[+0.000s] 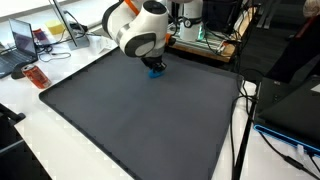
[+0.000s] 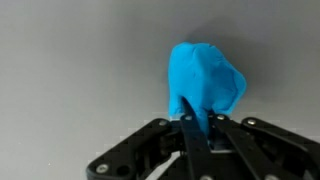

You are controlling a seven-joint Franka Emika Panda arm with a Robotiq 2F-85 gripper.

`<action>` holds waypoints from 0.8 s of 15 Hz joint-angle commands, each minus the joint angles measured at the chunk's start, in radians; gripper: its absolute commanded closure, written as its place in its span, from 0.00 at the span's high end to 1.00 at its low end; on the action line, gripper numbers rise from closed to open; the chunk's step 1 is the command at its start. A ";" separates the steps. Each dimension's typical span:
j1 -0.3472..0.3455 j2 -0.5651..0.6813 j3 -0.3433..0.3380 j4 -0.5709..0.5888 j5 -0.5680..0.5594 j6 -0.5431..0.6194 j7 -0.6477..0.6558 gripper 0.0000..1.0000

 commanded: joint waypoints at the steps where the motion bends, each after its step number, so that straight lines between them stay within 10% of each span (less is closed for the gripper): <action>1: 0.016 -0.037 -0.024 -0.040 0.000 0.023 -0.034 0.02; 12: 0.081 -0.287 -0.160 -0.221 0.000 0.011 -0.248 0.02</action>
